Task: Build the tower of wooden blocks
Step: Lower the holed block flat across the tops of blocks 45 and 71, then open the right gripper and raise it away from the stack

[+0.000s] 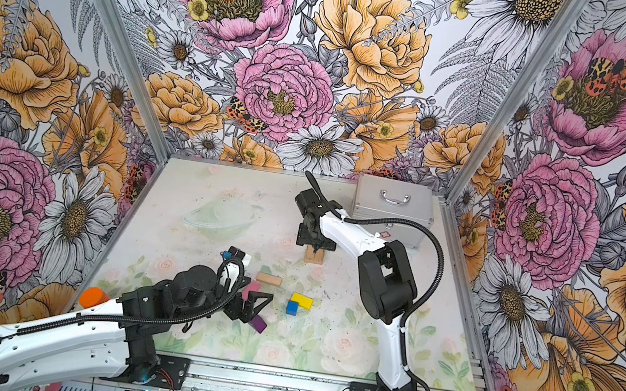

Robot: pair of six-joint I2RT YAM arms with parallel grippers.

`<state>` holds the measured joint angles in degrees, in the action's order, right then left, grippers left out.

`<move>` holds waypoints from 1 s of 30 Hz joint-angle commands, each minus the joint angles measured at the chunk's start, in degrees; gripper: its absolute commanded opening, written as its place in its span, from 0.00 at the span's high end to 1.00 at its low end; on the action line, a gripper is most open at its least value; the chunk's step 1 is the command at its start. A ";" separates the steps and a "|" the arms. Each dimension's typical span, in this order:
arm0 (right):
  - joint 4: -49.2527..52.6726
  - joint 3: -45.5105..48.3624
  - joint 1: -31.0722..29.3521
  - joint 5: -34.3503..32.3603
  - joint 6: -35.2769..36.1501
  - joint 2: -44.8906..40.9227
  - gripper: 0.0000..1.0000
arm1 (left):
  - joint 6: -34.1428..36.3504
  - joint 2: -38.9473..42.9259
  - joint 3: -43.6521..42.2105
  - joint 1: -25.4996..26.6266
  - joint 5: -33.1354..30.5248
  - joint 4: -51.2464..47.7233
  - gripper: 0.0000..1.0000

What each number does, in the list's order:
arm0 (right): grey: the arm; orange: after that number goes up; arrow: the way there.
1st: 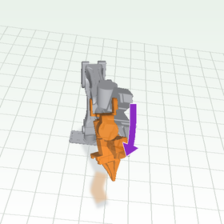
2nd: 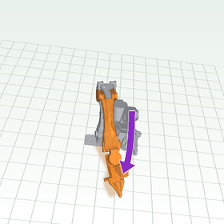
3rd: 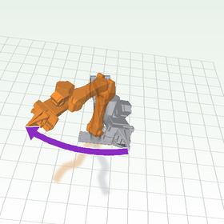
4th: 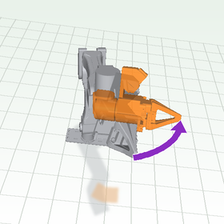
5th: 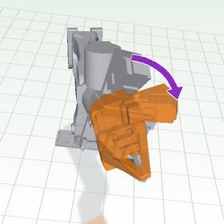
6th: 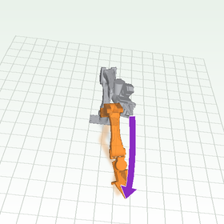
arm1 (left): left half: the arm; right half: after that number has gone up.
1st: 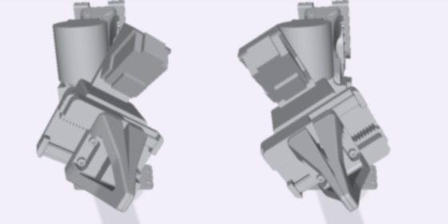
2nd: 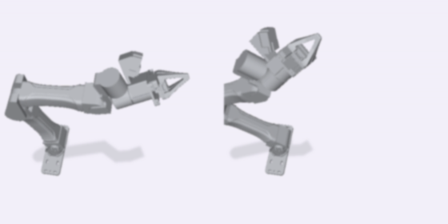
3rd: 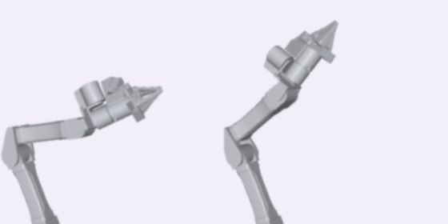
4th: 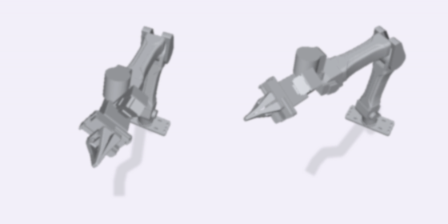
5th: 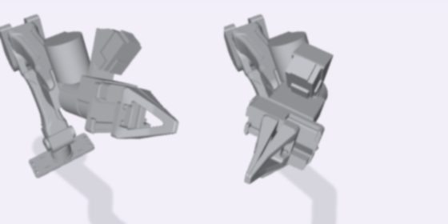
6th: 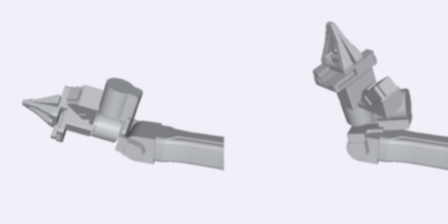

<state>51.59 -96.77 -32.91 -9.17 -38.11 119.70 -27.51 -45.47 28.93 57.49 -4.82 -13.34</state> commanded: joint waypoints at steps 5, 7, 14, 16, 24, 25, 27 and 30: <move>-0.18 0.27 0.44 -0.23 0.11 -4.19 0.14 | 0.03 1.26 -0.38 -0.76 0.10 -0.94 0.01; -0.18 0.27 0.46 -0.23 0.14 -4.68 0.13 | 0.01 1.44 -0.19 -0.64 -0.10 -1.31 0.01; -0.18 0.70 0.47 0.13 0.58 -7.47 0.12 | -0.17 3.14 0.08 -0.71 -1.28 -2.89 0.01; -0.18 1.19 0.32 0.32 0.59 -8.77 0.12 | -0.46 3.70 0.04 -0.68 -1.64 -3.24 0.01; -0.26 6.44 -1.42 0.14 0.78 -15.52 0.13 | -2.98 5.66 -1.04 -0.27 -2.50 -3.84 0.01; -0.24 7.54 -1.71 0.18 0.77 -16.46 0.13 | -3.62 6.10 -1.37 0.11 -3.22 -3.88 0.01; -0.24 9.74 -2.24 -0.20 0.58 -18.33 0.13 | -4.47 7.07 -1.89 0.80 -4.04 -3.96 0.01; -0.78 13.56 -3.19 -0.53 -0.10 -21.74 0.13 | -5.98 8.83 -2.63 2.65 -5.73 -4.38 0.01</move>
<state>51.35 -85.49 -35.18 -9.02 -37.95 101.32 -31.27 -38.13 27.33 58.83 -7.73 -16.95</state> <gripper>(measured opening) 0.874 0.987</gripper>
